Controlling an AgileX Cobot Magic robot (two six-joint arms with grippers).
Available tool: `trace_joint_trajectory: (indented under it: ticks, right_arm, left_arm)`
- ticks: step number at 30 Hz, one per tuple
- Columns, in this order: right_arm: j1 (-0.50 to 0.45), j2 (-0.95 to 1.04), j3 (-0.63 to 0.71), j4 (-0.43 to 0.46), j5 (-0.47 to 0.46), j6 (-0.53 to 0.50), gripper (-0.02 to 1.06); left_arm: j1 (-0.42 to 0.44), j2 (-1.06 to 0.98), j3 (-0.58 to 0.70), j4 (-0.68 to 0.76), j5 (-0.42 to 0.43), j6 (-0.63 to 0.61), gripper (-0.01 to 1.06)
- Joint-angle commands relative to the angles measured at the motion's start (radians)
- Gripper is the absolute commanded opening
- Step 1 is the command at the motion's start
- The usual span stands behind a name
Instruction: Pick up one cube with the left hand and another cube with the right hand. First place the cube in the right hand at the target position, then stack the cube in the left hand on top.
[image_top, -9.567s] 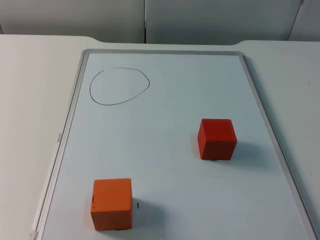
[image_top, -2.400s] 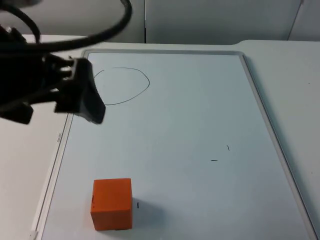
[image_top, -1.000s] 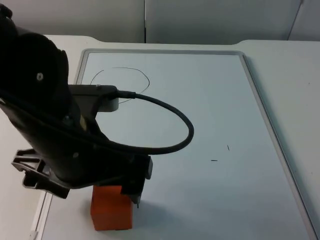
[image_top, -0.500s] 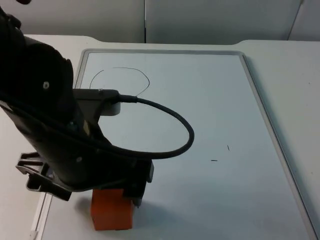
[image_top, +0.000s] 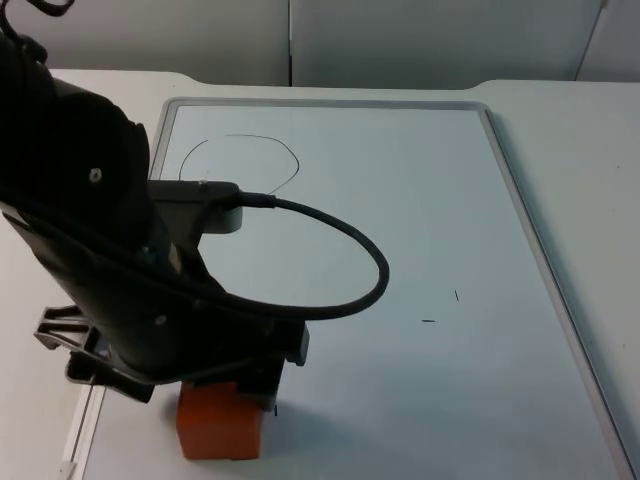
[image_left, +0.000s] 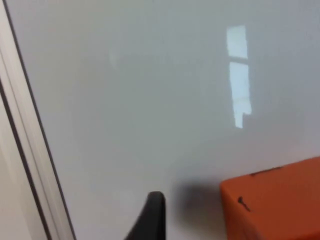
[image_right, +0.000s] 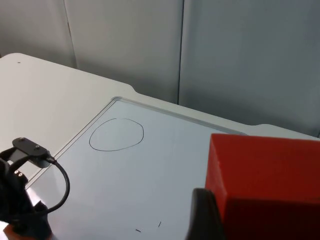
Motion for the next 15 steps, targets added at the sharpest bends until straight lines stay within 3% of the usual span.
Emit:
trace_joint_trajectory:
  ticks: [1,2,5,7,9,11,15]
  right_arm:
    - [0.007,-0.004,0.005,-0.015,-0.027,-0.008,0.0]
    - [0.007,-0.004,0.005,-0.015,-0.027,-0.008,0.0]
    - [0.007,-0.004,0.005,-0.015,-0.027,-0.008,0.0]
    - [0.007,-0.004,0.005,-0.015,-0.027,-0.008,0.0]
    - [0.007,-0.004,0.005,-0.015,-0.027,-0.008,0.0]
    - [0.007,-0.004,0.005,-0.019,-0.027,-0.008,0.0]
    - [0.007,-0.004,0.005,-0.021,-0.027,-0.006,0.0]
  left_arm:
    - [-0.008,0.002,-0.003,-0.006,-0.011,-0.003,0.7]
    - [-0.008,0.002,-0.003,-0.006,-0.011,-0.003,0.7]
    - [-0.008,0.002,-0.003,-0.006,-0.011,-0.003,0.51]
    - [-0.008,0.002,-0.003,-0.006,-0.011,-0.003,0.47]
    - [-0.008,0.002,-0.003,-0.006,-0.011,-0.003,0.3]
    - [-0.008,-0.006,-0.003,-0.006,-0.009,-0.003,0.21]
    - [-0.008,-0.042,-0.003,-0.002,-0.001,-0.003,0.17]
